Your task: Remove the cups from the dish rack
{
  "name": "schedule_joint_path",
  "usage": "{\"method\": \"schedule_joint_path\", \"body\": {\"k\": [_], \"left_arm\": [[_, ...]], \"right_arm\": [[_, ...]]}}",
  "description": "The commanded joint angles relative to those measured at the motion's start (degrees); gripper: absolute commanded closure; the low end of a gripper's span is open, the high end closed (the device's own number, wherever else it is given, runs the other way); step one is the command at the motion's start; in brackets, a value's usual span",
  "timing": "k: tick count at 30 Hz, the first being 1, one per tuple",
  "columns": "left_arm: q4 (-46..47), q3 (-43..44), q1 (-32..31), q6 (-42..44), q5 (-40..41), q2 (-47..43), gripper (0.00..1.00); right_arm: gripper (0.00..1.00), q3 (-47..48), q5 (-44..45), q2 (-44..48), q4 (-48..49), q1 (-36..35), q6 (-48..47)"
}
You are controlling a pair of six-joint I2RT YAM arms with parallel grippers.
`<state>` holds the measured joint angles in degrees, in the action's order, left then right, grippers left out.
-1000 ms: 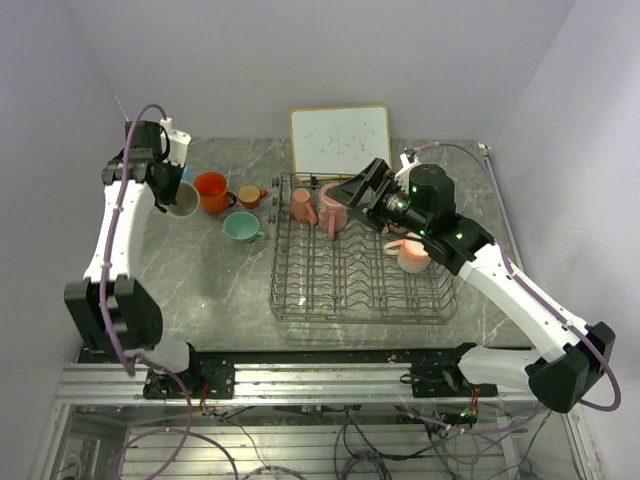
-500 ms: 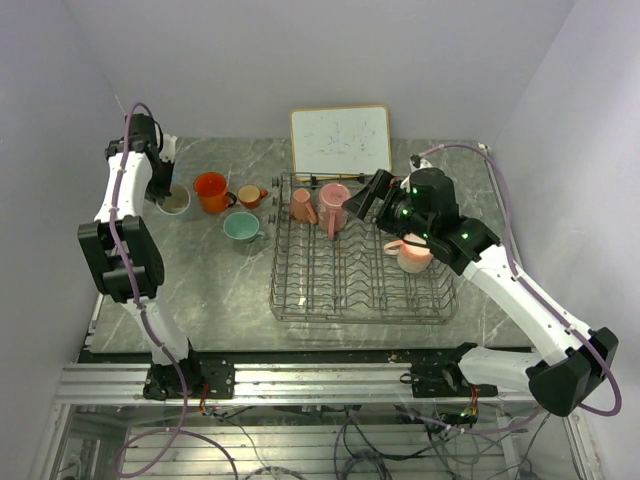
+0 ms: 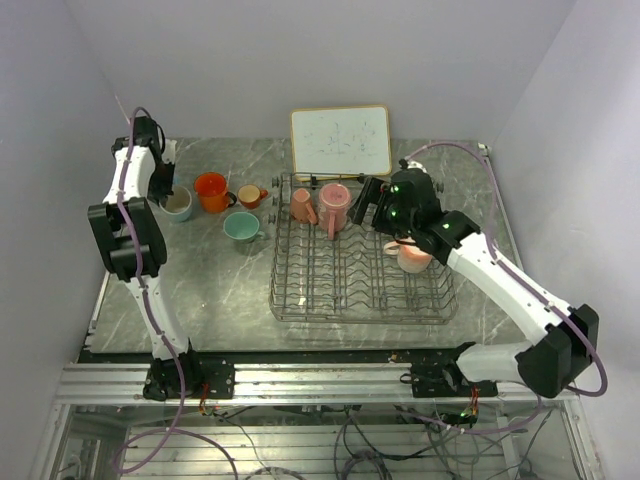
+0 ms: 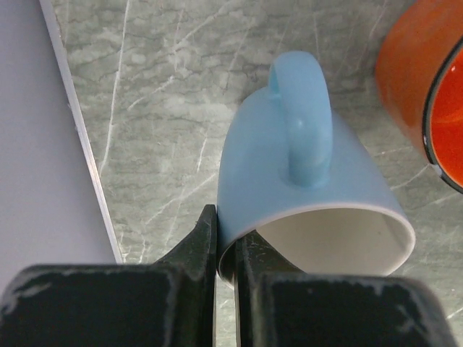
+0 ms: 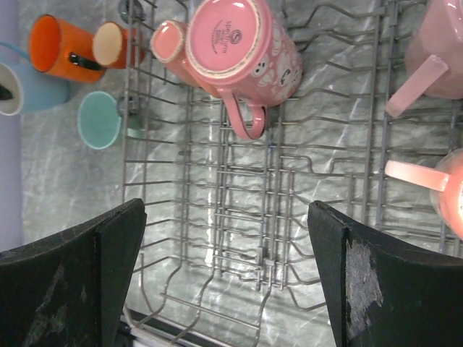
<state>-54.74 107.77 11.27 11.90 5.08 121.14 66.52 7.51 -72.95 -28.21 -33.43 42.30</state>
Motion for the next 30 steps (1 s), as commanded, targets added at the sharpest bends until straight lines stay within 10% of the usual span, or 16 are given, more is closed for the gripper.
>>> {"method": "schedule_joint_path", "body": {"k": [1,12,19,25,30], "left_arm": [[-1.0,3.9,1.1,-0.8,-2.2,1.6,0.93],[1.4,1.3,1.3,-0.7,-1.1,-3.3,0.43],[-0.6,2.0,1.3,0.2,-2.7,-7.7,0.41],[-3.3,2.9,1.3,2.5,-5.3,-13.4,0.03],[-7.6,3.4,1.4,4.6,-10.1,-17.9,0.01]], "right_arm": [[0.06,0.3,2.6,-2.3,0.9,0.3,-3.1],[0.11,3.5,7.3,-11.9,2.3,-1.6,-6.6],[0.14,5.8,12.4,-15.8,-0.5,-3.9,-5.8],[0.13,3.4,20.8,-12.8,-8.1,-3.6,-0.9],[0.13,0.4,24.0,-11.2,-15.0,-3.5,9.7]]}}
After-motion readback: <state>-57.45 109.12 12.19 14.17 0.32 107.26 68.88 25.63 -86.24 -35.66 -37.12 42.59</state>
